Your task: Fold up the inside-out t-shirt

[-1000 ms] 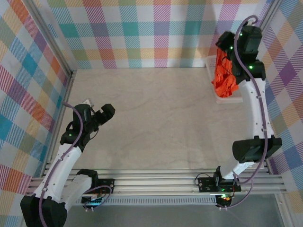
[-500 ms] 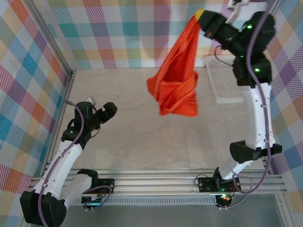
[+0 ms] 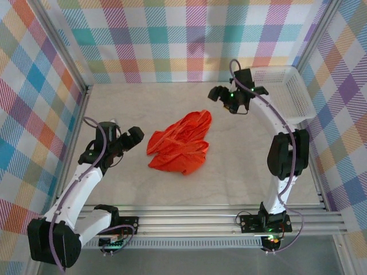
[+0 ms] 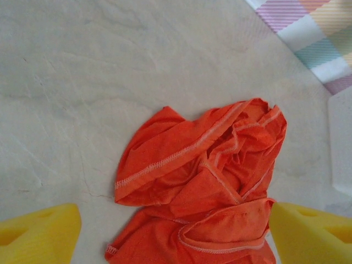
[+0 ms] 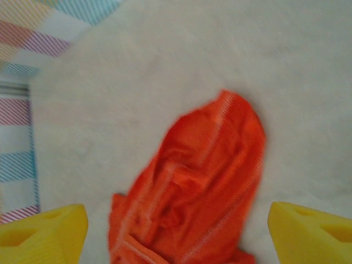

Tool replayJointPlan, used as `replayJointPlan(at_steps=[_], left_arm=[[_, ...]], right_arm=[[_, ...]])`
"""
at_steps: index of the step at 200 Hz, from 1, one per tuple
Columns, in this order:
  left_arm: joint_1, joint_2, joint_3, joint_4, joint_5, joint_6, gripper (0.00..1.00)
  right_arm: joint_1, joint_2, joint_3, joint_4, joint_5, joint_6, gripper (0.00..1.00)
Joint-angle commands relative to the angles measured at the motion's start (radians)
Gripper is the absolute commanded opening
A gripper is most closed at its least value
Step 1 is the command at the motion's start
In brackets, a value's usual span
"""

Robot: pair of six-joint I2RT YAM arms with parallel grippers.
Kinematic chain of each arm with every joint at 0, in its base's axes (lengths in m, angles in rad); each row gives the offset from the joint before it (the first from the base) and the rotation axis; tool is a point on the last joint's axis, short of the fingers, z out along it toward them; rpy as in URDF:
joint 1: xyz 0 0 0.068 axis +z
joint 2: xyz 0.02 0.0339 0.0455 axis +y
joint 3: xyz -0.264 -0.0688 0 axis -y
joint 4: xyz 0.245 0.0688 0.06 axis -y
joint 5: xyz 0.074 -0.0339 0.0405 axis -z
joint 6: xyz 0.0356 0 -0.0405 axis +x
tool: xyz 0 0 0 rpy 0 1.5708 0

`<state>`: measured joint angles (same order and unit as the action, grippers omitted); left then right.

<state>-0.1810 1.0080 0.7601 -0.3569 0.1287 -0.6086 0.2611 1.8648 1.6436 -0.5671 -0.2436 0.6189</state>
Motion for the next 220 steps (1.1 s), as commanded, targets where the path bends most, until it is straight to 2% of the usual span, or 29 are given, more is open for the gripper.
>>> replayJointPlan(at_steps=[1,17,28,67,100,106,121,135,142,152,161,176,220], left_arm=[[-0.032,0.049,-0.035,0.048,0.047,0.011,0.87],[-0.059,0.103,-0.048,0.070,0.049,0.001,0.85],[-0.082,0.142,-0.049,0.112,0.047,-0.003,0.84],[-0.137,0.324,-0.011,0.170,0.021,-0.010,0.78],[-0.159,0.527,0.060,0.216,0.028,-0.012,0.73],[-0.162,0.558,0.070,0.225,0.026,-0.016,0.73],[-0.165,0.622,0.088,0.264,0.033,-0.033,0.72],[-0.166,0.669,0.107,0.291,0.039,-0.039,0.56],[-0.166,0.687,0.123,0.284,0.030,-0.037,0.39],[-0.164,0.705,0.158,0.240,-0.006,-0.025,0.15],[-0.158,0.705,0.196,0.177,-0.052,-0.011,0.00],[-0.135,0.675,0.264,0.047,-0.125,0.011,0.00],[-0.069,0.403,0.387,-0.164,-0.270,0.073,0.00]], right_arm=[[0.056,-0.110,-0.117,0.037,0.004,-0.057,0.82],[0.099,-0.125,-0.218,0.067,0.001,-0.064,0.71],[0.133,-0.126,-0.281,0.090,-0.007,-0.062,0.68],[0.238,-0.104,-0.478,0.195,0.006,0.010,0.69],[0.283,-0.038,-0.513,0.233,0.012,0.046,0.69],[0.285,-0.030,-0.518,0.245,0.010,0.052,0.64],[0.285,-0.021,-0.525,0.262,0.017,0.060,0.36],[0.283,-0.029,-0.517,0.246,0.035,0.055,0.09],[0.282,-0.039,-0.509,0.230,0.045,0.048,0.01],[0.278,-0.060,-0.488,0.193,0.058,0.024,0.00],[0.271,-0.084,-0.469,0.157,0.073,0.000,0.00],[0.247,-0.138,-0.441,0.093,0.098,-0.049,0.00],[0.137,-0.318,-0.374,-0.060,0.204,-0.166,0.00]])
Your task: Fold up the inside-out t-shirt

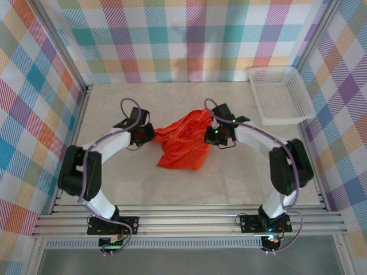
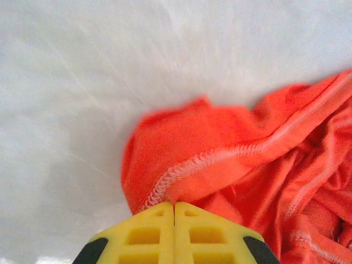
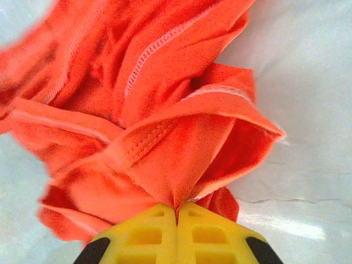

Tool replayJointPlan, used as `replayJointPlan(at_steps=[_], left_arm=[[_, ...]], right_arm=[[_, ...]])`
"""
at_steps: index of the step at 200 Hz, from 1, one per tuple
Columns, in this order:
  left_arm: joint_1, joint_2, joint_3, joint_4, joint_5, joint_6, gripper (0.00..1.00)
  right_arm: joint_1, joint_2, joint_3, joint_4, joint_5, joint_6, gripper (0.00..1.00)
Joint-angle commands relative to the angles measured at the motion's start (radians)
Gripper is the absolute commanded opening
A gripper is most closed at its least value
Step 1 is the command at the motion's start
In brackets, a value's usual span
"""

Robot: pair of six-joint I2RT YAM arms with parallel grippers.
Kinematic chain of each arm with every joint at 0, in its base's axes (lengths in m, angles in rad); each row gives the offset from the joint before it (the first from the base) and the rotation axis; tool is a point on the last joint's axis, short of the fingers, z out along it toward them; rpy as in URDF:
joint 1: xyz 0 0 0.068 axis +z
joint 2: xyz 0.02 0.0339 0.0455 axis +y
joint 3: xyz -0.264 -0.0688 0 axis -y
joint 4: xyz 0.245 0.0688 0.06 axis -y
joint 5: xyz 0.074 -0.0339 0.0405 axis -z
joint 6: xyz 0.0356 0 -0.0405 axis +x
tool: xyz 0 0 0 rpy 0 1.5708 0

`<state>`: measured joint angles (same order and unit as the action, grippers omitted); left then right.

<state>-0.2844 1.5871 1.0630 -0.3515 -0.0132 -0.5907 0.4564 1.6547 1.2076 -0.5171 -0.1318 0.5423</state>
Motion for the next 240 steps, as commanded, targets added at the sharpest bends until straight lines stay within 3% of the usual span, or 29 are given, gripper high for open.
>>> replayJointPlan(at_steps=[1,29,69,97,107,117,135,157,181,240], left_arm=[[0.036,-0.182,0.087,-0.173,-0.132,0.057,0.00],[0.048,-0.329,0.166,-0.248,-0.197,0.085,0.00],[0.056,-0.461,0.228,-0.300,-0.267,0.120,0.00],[0.057,-0.474,0.173,-0.283,-0.221,0.110,0.00],[0.057,-0.459,0.129,-0.259,-0.176,0.092,0.00],[0.058,-0.437,0.078,-0.233,-0.125,0.063,0.00],[0.049,-0.388,-0.026,-0.159,-0.022,0.013,0.00],[0.024,-0.333,-0.110,-0.102,0.018,-0.027,0.00],[0.006,-0.318,-0.150,-0.098,-0.005,-0.030,0.00],[0.005,-0.311,-0.138,-0.107,-0.024,-0.009,0.00]], right_arm=[[-0.061,-0.111,0.064,-0.112,0.094,-0.091,0.00],[-0.126,-0.187,0.119,-0.133,0.115,-0.110,0.00],[-0.137,-0.218,0.205,-0.164,0.189,-0.140,0.00],[-0.140,-0.171,0.227,-0.147,0.192,-0.135,0.00],[-0.140,-0.136,0.225,-0.131,0.187,-0.132,0.06],[-0.141,-0.084,0.226,-0.126,0.187,-0.131,0.24],[-0.141,0.045,0.273,-0.186,0.226,-0.127,0.43],[-0.134,0.159,0.325,-0.279,0.201,-0.098,0.47],[-0.057,0.143,0.240,-0.221,0.122,-0.061,0.50],[0.124,0.177,0.133,-0.167,0.121,0.025,0.53]])
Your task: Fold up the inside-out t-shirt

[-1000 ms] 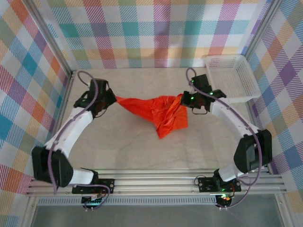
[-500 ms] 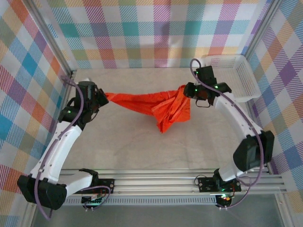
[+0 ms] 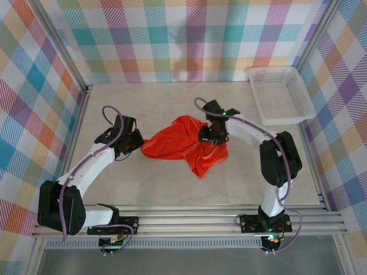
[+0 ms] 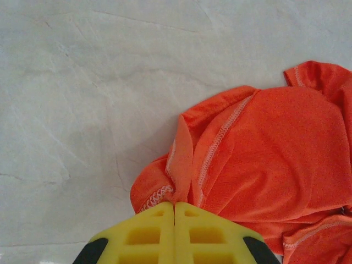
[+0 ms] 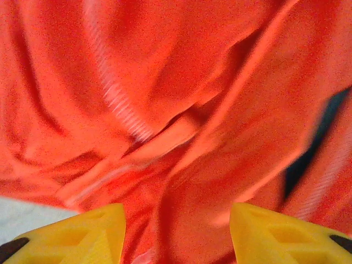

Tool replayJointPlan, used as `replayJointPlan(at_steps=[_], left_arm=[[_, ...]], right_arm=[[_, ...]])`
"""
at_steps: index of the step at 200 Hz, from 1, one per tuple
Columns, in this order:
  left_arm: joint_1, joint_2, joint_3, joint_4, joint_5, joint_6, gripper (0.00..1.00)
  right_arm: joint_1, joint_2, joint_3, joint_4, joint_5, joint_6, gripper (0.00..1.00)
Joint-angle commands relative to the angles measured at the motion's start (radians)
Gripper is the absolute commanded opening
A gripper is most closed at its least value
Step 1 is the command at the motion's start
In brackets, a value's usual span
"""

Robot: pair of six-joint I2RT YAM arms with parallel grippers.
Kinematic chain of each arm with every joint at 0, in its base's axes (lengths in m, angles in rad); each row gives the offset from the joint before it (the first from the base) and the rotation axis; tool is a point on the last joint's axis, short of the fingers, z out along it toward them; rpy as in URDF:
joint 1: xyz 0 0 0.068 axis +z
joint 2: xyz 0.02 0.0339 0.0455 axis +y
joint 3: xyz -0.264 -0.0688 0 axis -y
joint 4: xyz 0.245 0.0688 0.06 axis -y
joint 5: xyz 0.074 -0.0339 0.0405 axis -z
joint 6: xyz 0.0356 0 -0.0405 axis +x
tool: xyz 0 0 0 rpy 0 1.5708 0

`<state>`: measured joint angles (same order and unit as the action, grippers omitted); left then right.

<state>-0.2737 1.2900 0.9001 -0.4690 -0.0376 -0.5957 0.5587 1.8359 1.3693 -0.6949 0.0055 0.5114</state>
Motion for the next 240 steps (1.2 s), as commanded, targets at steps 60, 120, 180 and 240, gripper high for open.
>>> replayJointPlan(at_steps=[60,120,180,240], left_arm=[[-0.005,-0.021,0.027,0.002,-0.010,0.000,0.00],[-0.005,-0.031,0.044,-0.022,-0.026,0.003,0.00],[0.000,-0.035,0.099,-0.071,-0.064,0.028,0.00],[0.104,-0.035,0.408,-0.236,-0.160,0.128,0.00]], right_arm=[[0.077,0.033,-0.036,-0.024,0.011,0.075,0.49],[0.082,0.000,-0.085,-0.009,-0.017,0.078,0.43],[0.084,-0.059,-0.022,-0.090,0.053,0.048,0.00],[-0.049,-0.308,0.154,-0.137,0.266,-0.090,0.00]])
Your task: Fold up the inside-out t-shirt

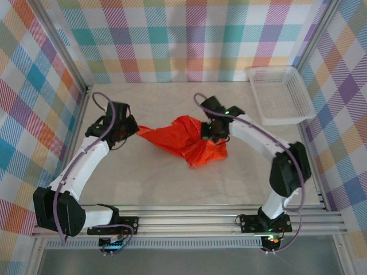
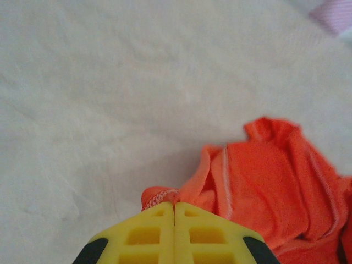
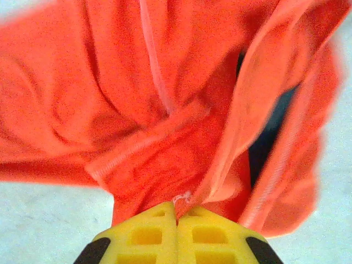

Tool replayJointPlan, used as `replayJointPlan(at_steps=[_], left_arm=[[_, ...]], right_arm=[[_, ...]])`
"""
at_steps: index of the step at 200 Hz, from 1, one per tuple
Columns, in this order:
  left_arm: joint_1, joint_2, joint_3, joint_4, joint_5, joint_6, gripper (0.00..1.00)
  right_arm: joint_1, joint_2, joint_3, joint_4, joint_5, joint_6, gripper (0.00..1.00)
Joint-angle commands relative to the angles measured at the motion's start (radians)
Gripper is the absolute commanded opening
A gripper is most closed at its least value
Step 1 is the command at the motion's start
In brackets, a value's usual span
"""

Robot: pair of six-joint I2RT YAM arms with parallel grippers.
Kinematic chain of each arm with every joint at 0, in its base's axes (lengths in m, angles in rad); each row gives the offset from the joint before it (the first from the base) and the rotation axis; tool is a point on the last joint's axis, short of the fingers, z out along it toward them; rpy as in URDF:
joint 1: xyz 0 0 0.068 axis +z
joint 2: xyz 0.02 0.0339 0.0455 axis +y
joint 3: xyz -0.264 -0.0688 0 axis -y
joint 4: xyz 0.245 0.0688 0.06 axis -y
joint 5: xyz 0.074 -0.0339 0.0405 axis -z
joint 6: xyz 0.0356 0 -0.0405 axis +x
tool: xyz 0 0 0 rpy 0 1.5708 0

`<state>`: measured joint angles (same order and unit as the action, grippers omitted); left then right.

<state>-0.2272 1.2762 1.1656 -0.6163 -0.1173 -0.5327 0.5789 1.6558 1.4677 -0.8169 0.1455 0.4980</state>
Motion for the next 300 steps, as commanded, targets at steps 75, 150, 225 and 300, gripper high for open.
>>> replayJointPlan(at_steps=[75,150,225,300], left_arm=[[0.231,-0.035,0.467,-0.188,-0.108,0.109,0.00],[0.265,-0.113,0.141,-0.001,0.118,0.010,0.00],[0.266,-0.023,0.048,0.012,0.128,-0.006,0.00],[0.269,-0.129,0.470,-0.197,-0.008,0.090,0.00]], right_arm=[[-0.319,-0.394,0.203,0.082,0.106,-0.067,0.00],[-0.344,-0.393,-0.127,0.147,-0.071,0.052,0.00],[-0.355,-0.301,-0.213,0.159,0.014,0.026,0.00],[-0.355,-0.521,0.061,0.069,0.005,-0.033,0.00]])
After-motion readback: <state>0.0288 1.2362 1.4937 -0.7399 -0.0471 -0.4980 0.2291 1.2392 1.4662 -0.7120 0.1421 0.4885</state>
